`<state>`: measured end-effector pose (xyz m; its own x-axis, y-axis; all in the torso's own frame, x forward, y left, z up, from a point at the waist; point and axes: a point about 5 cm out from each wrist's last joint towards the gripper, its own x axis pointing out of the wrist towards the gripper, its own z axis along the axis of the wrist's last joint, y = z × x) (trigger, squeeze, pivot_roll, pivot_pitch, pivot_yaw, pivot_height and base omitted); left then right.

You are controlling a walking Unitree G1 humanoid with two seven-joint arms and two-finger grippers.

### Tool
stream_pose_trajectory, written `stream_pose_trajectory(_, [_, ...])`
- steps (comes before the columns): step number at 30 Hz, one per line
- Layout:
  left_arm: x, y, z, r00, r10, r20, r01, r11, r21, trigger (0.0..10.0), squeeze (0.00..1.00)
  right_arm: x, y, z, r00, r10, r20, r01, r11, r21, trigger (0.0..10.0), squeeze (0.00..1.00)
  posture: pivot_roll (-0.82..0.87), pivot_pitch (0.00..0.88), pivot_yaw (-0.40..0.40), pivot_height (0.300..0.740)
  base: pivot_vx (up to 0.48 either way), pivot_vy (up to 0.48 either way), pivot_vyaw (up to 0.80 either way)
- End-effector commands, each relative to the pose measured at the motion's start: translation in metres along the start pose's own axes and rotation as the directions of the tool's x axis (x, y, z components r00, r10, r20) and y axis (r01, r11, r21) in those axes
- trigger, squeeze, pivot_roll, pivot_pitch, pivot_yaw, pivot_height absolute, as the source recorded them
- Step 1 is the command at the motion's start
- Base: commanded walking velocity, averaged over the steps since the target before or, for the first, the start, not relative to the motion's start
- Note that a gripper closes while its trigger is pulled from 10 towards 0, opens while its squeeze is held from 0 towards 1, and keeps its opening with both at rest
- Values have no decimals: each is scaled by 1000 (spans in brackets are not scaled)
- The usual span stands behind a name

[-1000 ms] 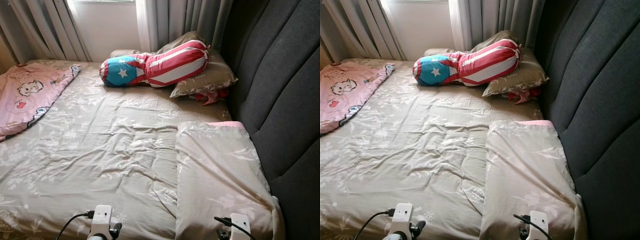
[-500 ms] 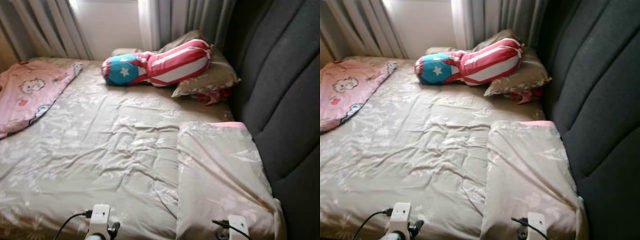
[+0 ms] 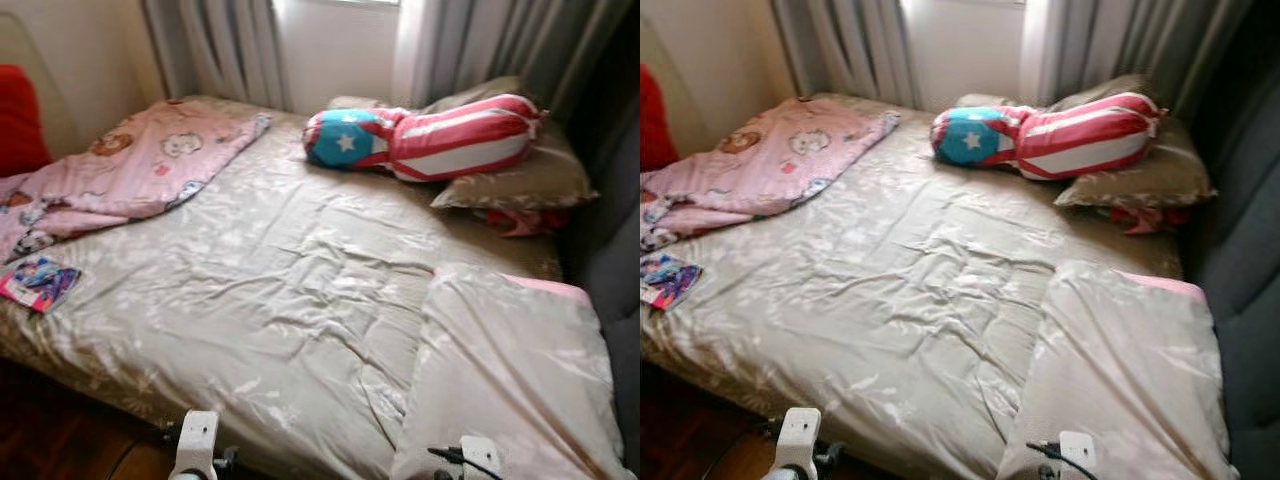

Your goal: Clean up the room

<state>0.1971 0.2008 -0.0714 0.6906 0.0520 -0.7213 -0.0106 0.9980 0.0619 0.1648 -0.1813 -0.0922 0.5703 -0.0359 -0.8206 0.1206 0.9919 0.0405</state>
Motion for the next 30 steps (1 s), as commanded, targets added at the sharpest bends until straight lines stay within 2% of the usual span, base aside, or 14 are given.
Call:
stream_pose_trajectory(1, [0, -2, -3, 1000, -2, -17, 2, 1000, 8, 10000, 0, 0, -1, -2, 1000, -12, -6, 12, 1000, 8, 10000, 0, -1, 0, -54, 740, 0, 0, 0])
stream_pose_trajectory(5, [0, -1, -4, 1000, 2, -22, -2, 1000, -4, 10000, 0, -2, -7, -5, 1000, -20, -12, 20, 1000, 13, 10000, 0, 0, 0, -53, 740, 0, 0, 0])
stream_pose_trajectory(13, [-2, 5, -6, 999, 10, -31, -11, 1000, -8, 10000, 0, -5, -31, -6, 999, -42, -13, 42, 999, 16, 10000, 0, 1, 0, -53, 740, 0, 352, 0])
stream_pose_trajectory(18, [-3, 12, -9, 999, 18, -44, -18, 1000, -10, 10000, 0, -6, -33, -6, 999, -40, -14, 40, 999, 16, 10000, 0, 3, 0, -53, 740, 0, 393, 0])
stream_pose_trajectory(23, [-5, 18, -13, 998, 26, -57, -26, 1000, -12, 10000, 0, -4, -29, -3, 999, -35, -15, 35, 999, 8, 10000, 0, 7, 0, -53, 740, 0, 394, 0])
stream_pose_trajectory(26, [-5, 20, -14, 998, 28, -63, -29, 1000, -12, 10000, 0, -1, -14, -1, 1000, -18, -13, 18, 1000, -2, 10000, 0, 8, 0, -52, 740, 0, 394, 0])
stream_pose_trajectory(30, [-5, 21, -13, 998, 29, -64, -29, 1000, -11, 10000, 0, 0, -2, -1, 1000, -6, -13, 6, 1000, -1, 10000, 0, 7, 0, -51, 740, 0, 391, 0])
